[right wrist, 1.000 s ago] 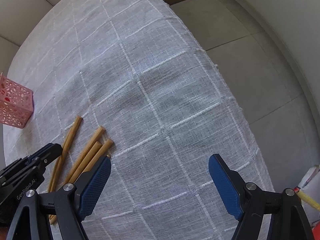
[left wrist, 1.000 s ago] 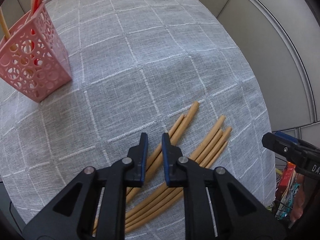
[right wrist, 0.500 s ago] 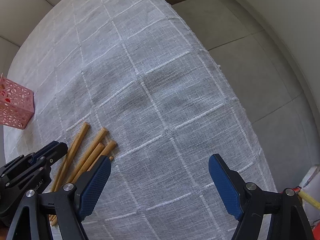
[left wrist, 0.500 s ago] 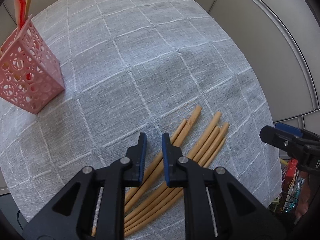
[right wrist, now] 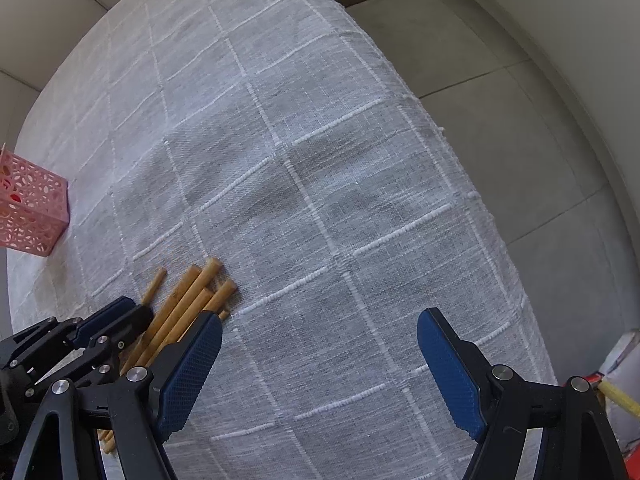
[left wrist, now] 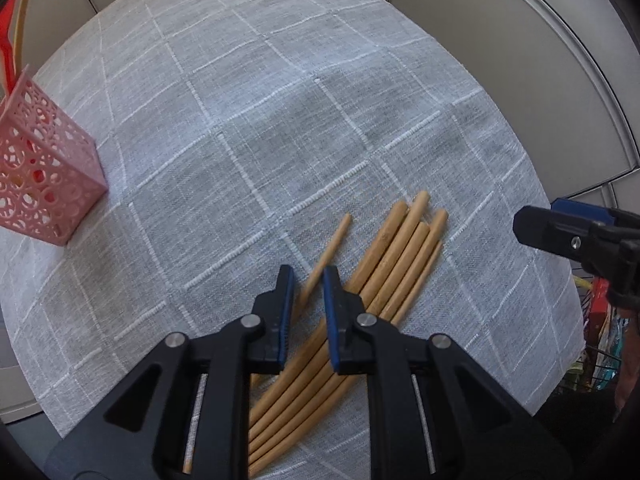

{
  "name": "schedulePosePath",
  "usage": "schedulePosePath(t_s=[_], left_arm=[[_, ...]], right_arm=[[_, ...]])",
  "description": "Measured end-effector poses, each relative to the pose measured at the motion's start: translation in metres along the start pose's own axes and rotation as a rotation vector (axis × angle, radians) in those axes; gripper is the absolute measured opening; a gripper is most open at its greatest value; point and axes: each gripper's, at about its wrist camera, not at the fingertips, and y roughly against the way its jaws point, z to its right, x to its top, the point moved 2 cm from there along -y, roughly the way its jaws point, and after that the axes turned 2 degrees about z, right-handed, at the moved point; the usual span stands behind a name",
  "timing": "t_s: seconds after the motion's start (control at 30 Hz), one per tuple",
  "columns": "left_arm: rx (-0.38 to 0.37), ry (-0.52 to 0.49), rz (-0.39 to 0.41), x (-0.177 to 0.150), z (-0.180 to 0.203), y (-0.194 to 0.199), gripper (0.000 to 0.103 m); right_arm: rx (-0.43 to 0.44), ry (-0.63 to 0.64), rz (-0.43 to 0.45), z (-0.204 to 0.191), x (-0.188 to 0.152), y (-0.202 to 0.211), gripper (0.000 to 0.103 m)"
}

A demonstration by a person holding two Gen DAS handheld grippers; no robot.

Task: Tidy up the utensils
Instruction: 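Grasp one wooden chopstick with the left gripper while the right gripper grasps another, then carry both chopsticks over the pink holder and open both grippers to drop them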

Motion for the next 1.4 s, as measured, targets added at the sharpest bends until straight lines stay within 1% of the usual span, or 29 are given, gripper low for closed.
schedulePosePath(t_s=[0.07,0.17,0.27,0.3,0.33,0.37,0.43,0.47,0.5,0.53,0.63,0.67,0.77,0.8,0.87,0.93,1.03,1.2,1.27,1.3,1.4], left_arm=[[0.012,0.04,0.027,0.003,0.0,-0.001,0.015],[0.013,0.099,0.065,0.006,-0.005,-0.002,0.014],[0.017,0.148,0.093,0.004,-0.018,0.011,0.01],[0.013,0.169,0.104,0.003,-0.023,0.016,0.01],[0.005,0.19,0.113,0.001,-0.03,0.022,0.008],[-0.004,0.209,0.119,0.0,-0.036,0.026,0.008],[-0.019,0.244,0.13,-0.006,-0.048,0.036,0.007],[-0.024,0.257,0.131,-0.009,-0.054,0.04,0.007],[-0.031,0.271,0.131,-0.012,-0.058,0.043,0.007],[-0.036,0.281,0.131,-0.015,-0.064,0.046,0.006],[-0.049,0.301,0.132,-0.025,-0.078,0.055,0.006],[-0.052,0.304,0.132,-0.025,-0.085,0.058,0.006],[-0.06,0.312,0.132,-0.026,-0.09,0.056,0.006],[-0.064,0.315,0.132,-0.027,-0.09,0.055,0.006],[-0.07,0.323,0.132,-0.03,-0.095,0.057,0.006],[-0.077,0.329,0.131,-0.034,-0.098,0.059,0.006],[-0.077,0.329,0.13,-0.037,-0.101,0.061,0.006],[-0.063,0.341,0.127,-0.045,-0.111,0.063,0.006],[-0.063,0.353,0.127,-0.05,-0.116,0.063,0.006],[-0.065,0.359,0.127,-0.052,-0.118,0.063,0.006],[-0.075,0.375,0.128,-0.06,-0.126,0.065,0.006]], right_arm=[[0.001,0.0,-0.001,-0.003,0.0,-0.001,0.084],[0.03,0.003,-0.007,-0.01,-0.001,-0.004,0.084],[0.1,-0.004,-0.012,-0.02,0.001,-0.008,0.084],[0.132,-0.01,-0.012,-0.024,0.002,-0.009,0.082],[0.166,-0.019,-0.01,-0.027,0.004,-0.01,0.074],[0.201,-0.03,-0.013,-0.031,0.006,-0.011,0.069],[0.262,-0.052,-0.031,-0.04,0.009,-0.016,0.049],[0.28,-0.057,-0.038,-0.045,0.01,-0.019,0.045],[0.29,-0.06,-0.045,-0.05,0.011,-0.023,0.037],[0.299,-0.059,-0.052,-0.055,0.012,-0.026,0.032],[0.32,-0.057,-0.066,-0.068,0.015,-0.034,0.024],[0.327,-0.057,-0.068,-0.071,0.015,-0.036,0.023],[0.339,-0.07,-0.068,-0.078,0.017,-0.041,0.02],[0.331,-0.074,-0.067,-0.079,0.018,-0.041,0.02],[0.286,-0.069,-0.066,-0.082,0.019,-0.045,0.02],[0.211,-0.048,-0.061,-0.087,0.019,-0.05,0.02],[0.081,0.02,-0.033,-0.1,0.018,-0.055,0.02],[-0.059,0.117,0.018,-0.128,0.013,-0.056,0.021],[-0.094,0.137,0.033,-0.135,0.011,-0.057,0.02],[-0.108,0.145,0.041,-0.138,0.011,-0.057,0.016],[-0.107,0.149,0.056,-0.146,0.01,-0.059,0.015]])
